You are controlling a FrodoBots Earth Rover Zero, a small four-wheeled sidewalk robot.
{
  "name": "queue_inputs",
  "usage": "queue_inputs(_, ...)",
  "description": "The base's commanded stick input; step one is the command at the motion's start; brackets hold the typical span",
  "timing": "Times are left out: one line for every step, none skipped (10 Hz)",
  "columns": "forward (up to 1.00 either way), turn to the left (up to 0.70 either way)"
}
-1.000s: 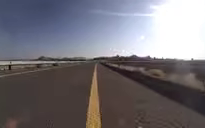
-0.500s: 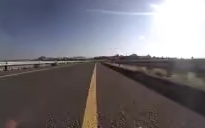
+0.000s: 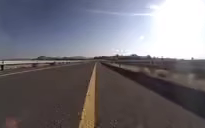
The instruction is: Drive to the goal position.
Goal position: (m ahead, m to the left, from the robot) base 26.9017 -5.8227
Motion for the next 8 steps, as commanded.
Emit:
queue_inputs(0.70, 0.00)
queue_inputs(0.70, 0.00)
queue_inputs(0.70, 0.00)
queue_inputs(0.70, 0.00)
queue_inputs(0.70, 0.00)
queue_inputs(0.70, 0.00)
queue_inputs(0.70, 0.00)
queue_inputs(0.70, 0.00)
